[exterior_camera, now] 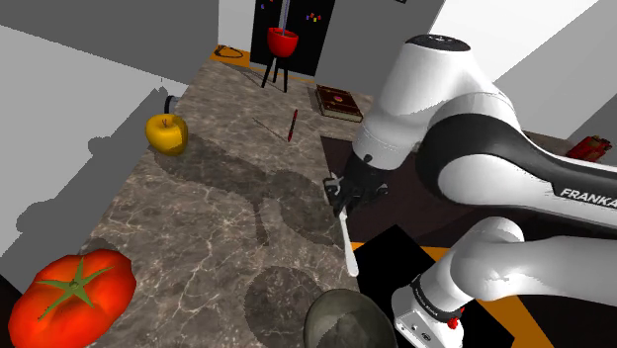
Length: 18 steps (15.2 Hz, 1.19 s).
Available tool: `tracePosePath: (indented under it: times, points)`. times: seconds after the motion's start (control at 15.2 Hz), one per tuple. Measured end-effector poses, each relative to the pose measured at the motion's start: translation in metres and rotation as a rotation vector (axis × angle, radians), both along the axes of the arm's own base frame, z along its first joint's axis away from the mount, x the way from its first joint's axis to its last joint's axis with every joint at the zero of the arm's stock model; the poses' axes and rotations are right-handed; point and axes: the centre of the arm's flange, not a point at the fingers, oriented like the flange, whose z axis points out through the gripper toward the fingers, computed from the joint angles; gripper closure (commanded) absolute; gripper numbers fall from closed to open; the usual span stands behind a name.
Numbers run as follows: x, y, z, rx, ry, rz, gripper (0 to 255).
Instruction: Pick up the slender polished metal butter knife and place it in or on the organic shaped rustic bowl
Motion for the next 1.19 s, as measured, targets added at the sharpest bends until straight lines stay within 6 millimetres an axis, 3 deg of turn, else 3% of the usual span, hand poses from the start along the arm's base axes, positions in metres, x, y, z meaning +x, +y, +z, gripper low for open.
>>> tracePosePath:
  times: [0.99,1.19]
  points:
    - [-0.167,0.099,0.004,0.000,0.000,0.000,255]
    - [-0.174,0.105,-0.006,-0.001,0.000,0.000,255]
